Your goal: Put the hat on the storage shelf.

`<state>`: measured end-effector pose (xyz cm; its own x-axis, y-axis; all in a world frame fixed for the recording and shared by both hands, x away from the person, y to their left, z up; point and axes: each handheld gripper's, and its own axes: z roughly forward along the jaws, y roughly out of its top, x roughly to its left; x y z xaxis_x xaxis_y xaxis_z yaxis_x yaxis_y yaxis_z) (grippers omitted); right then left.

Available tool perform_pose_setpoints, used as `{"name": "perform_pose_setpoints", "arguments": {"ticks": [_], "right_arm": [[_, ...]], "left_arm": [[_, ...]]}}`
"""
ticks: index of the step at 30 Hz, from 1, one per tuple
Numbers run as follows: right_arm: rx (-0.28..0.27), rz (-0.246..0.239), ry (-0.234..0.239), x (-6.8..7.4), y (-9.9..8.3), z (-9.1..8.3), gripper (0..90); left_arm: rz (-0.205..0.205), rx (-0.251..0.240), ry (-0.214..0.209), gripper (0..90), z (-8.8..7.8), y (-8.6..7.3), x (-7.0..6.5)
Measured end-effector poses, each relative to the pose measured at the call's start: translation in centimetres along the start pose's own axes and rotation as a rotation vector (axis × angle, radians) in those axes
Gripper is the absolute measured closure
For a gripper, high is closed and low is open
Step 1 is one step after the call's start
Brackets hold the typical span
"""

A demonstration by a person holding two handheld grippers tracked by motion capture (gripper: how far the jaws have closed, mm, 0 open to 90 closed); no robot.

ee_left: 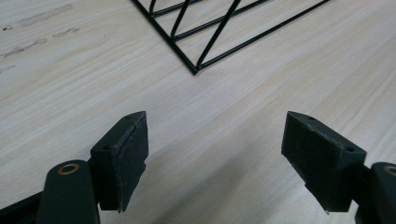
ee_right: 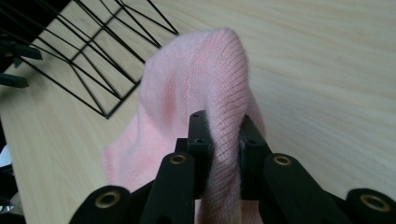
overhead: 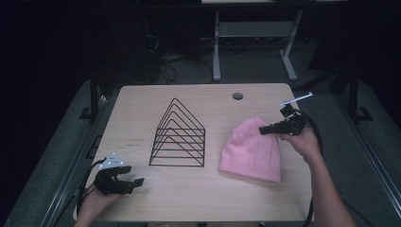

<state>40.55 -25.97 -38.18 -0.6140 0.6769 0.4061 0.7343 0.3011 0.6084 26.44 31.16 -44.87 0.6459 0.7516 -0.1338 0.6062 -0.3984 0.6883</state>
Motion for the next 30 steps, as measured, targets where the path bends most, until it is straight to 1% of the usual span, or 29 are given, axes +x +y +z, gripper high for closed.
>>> {"name": "perform_pose_setpoints", "arguments": {"ticks": [1,3,4,5,7,10,11,12,15,17,18,19,20,21,22,24,25,27,29,30], "right_arm": [[-0.012,-0.011,0.006,0.3,0.1,-0.3,78.9],[-0.033,-0.026,0.011,0.9,0.3,-1.0,78.9],[-0.043,-0.051,0.007,1.5,0.5,-1.7,78.9],[-0.043,-0.051,0.007,1.5,0.5,-1.7,78.9],[-0.057,-0.072,0.002,2.2,0.8,-2.4,78.9],[-0.059,-0.106,-0.012,3.3,1.2,-3.3,78.9],[-0.061,-0.119,-0.016,3.6,1.4,-3.7,79.0],[-0.062,-0.128,-0.020,3.9,1.6,-4.0,78.9],[-0.063,-0.155,-0.031,4.7,2.3,-4.9,78.9],[-0.062,-0.171,-0.034,5.1,2.7,-5.4,78.9],[-0.067,-0.177,-0.033,5.3,3.2,-5.8,79.0],[-0.067,-0.177,-0.033,5.3,3.2,-5.8,79.0],[-0.070,-0.182,-0.035,5.4,3.4,-6.0,78.9],[-0.070,-0.185,-0.036,5.4,3.5,-6.1,79.0],[-0.072,-0.188,-0.036,5.5,3.7,-6.3,79.0],[-0.074,-0.191,-0.035,5.5,4.1,-6.5,79.0],[-0.075,-0.190,-0.036,5.5,4.2,-6.6,79.0],[-0.078,-0.192,-0.034,5.6,4.6,-6.7,79.0],[-0.085,-0.197,-0.030,5.8,4.8,-6.9,78.9],[-0.085,-0.200,-0.032,5.9,5.0,-7.1,78.9]], "left_arm": [[0.004,-0.008,-0.007,23.1,-0.1,0.1,-0.1],[0.009,-0.009,-0.013,23.1,-0.3,0.3,-0.1],[0.004,-0.016,-0.012,23.2,-0.5,0.4,-0.2],[0.012,-0.019,-0.014,23.2,-0.7,0.6,-0.1],[0.024,-0.021,-0.016,23.2,-1.0,0.9,-0.1],[0.024,-0.039,-0.022,23.2,-1.2,1.4,-0.1],[0.036,-0.035,-0.025,23.2,-1.4,1.5,0.0],[0.027,-0.043,-0.029,23.2,-1.4,1.6,-0.1],[0.044,-0.032,-0.032,23.4,-1.6,1.9,0.1],[0.044,-0.038,-0.041,23.4,-1.6,2.1,0.2],[0.051,-0.032,-0.046,23.4,-1.7,2.3,0.3],[0.059,-0.032,-0.048,23.4,-1.7,2.4,0.4],[0.050,-0.032,-0.051,23.4,-1.7,2.5,0.3],[0.057,-0.026,-0.053,23.4,-1.7,2.6,0.4],[0.051,-0.023,-0.057,23.4,-1.8,2.7,0.4],[0.063,-0.022,-0.061,23.4,-1.9,3.1,0.5],[0.059,-0.022,-0.062,23.4,-2.0,3.3,0.5],[0.077,-0.017,-0.064,23.4,-2.2,3.7,0.6],[0.082,-0.024,-0.071,23.5,-2.5,4.1,0.6],[0.078,-0.023,-0.076,23.4,-2.6,4.4,0.6]]}}
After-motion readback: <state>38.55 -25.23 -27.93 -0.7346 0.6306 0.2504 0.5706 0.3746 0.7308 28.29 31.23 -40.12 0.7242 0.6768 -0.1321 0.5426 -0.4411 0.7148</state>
